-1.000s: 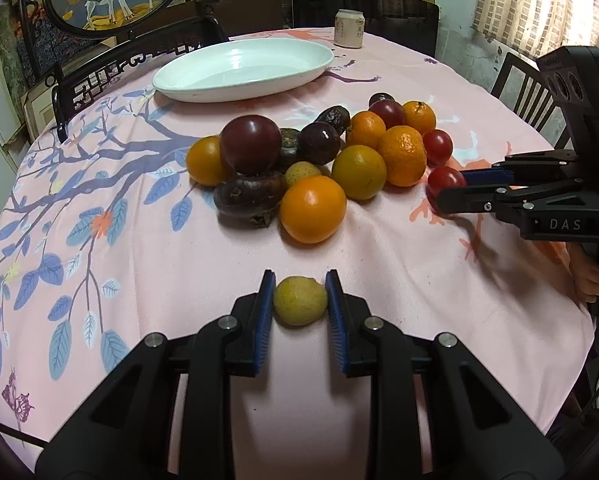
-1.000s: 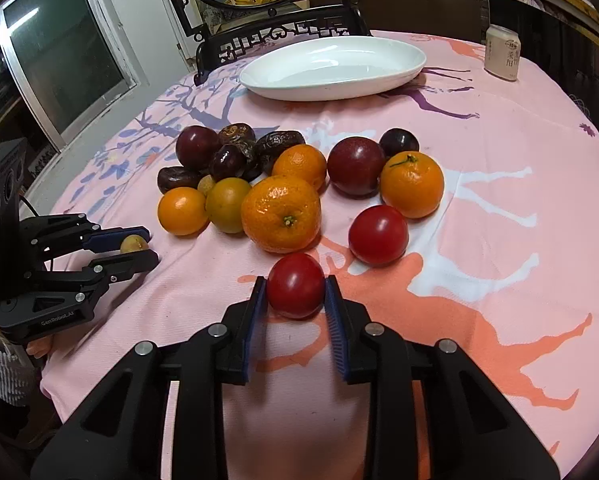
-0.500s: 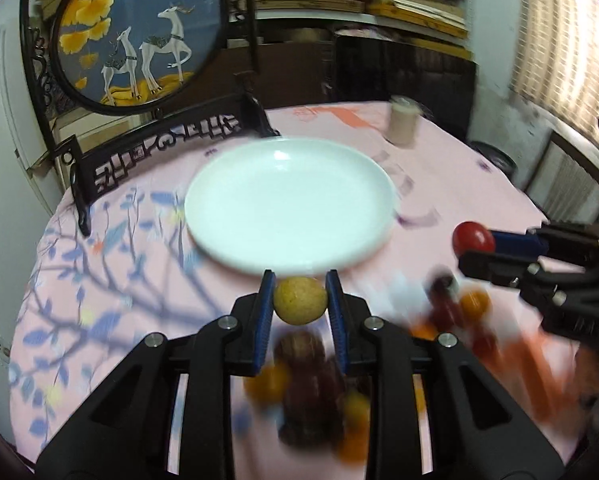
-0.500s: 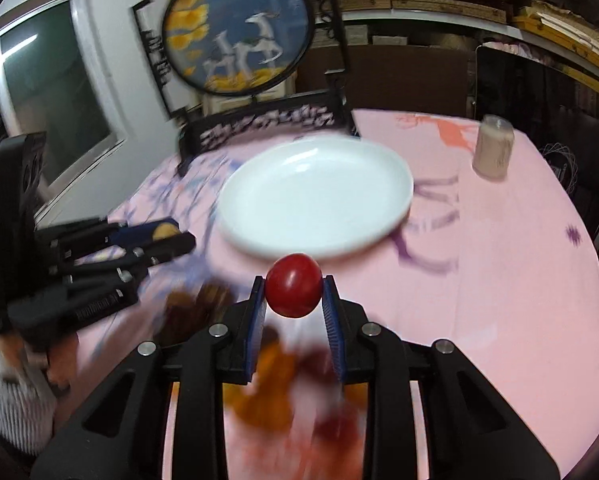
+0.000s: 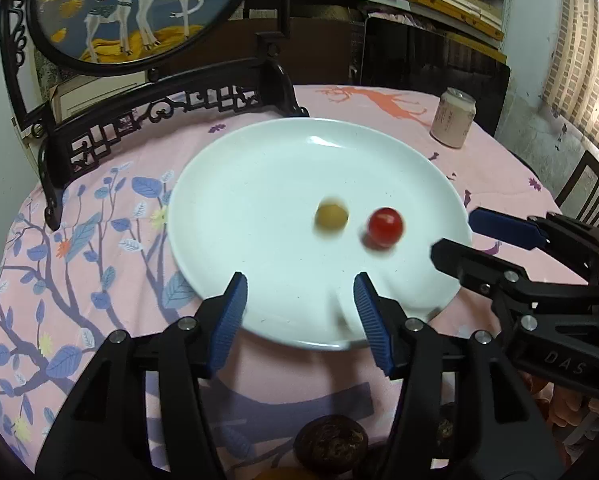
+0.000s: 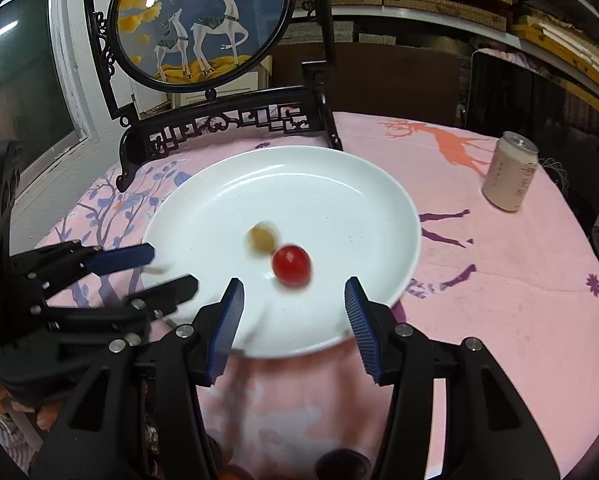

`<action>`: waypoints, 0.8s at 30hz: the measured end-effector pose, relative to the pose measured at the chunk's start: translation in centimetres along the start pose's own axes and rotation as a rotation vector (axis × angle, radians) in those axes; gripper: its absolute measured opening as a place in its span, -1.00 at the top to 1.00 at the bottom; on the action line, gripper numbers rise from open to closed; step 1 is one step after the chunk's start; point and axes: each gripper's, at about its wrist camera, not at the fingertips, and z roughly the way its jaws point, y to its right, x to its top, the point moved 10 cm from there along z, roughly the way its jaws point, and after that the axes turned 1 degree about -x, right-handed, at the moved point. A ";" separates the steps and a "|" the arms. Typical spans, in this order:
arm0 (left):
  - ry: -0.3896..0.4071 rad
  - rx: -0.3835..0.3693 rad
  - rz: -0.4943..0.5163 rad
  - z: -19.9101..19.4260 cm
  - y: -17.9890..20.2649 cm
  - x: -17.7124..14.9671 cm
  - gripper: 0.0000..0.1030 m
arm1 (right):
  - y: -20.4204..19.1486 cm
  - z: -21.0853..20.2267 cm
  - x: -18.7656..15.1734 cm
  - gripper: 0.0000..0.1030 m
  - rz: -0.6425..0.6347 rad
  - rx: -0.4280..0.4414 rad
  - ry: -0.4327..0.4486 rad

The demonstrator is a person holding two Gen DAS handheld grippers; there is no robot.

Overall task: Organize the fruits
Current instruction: 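Drop the yellow fruit and cherry tomato onto the white plate with both tools, then move both tools back to the fruit cluster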

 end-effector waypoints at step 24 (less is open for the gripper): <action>0.102 0.129 -0.107 -10.3 -2.7 -8.6 -0.87 | 1.7 -9.3 -8.5 -0.44 0.136 -0.085 0.062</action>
